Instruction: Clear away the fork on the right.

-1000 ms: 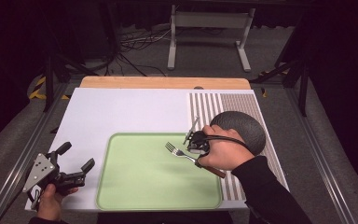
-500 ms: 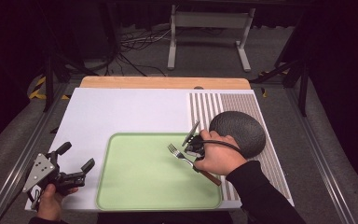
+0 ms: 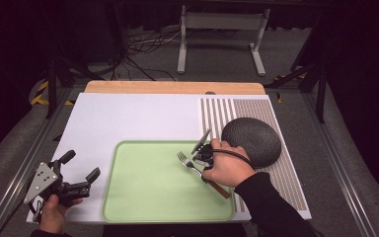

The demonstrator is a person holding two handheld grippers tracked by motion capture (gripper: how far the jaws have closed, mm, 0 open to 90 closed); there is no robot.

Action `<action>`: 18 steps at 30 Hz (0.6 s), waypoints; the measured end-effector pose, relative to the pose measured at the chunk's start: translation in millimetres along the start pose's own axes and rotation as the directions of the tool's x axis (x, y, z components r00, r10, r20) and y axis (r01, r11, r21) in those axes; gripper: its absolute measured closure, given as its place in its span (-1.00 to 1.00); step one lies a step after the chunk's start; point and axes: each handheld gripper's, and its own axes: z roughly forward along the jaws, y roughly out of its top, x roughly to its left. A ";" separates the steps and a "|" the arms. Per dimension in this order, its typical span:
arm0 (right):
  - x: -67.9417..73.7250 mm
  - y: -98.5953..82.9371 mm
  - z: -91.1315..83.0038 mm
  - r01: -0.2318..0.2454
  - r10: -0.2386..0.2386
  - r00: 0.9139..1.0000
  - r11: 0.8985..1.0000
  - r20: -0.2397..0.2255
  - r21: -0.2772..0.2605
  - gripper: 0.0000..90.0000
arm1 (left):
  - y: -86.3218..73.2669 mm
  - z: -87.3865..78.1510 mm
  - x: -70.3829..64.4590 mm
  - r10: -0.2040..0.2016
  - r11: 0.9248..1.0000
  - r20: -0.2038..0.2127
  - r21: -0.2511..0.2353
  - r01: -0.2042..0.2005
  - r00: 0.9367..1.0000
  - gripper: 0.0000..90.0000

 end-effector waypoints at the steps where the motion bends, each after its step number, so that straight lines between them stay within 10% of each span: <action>1: 0.0 0.0 0.0 0.000 0.000 1.000 1.000 0.000 0.000 0.73 | 0.0 0.0 0.0 0.000 1.000 0.000 0.000 0.000 1.000 -0.99; 18: -2.6 -5.0 13.1 -0.042 0.043 0.999 0.999 -0.020 0.025 0.73 | -0.1 0.4 -0.2 0.001 1.000 0.000 0.004 -0.001 1.000 -0.99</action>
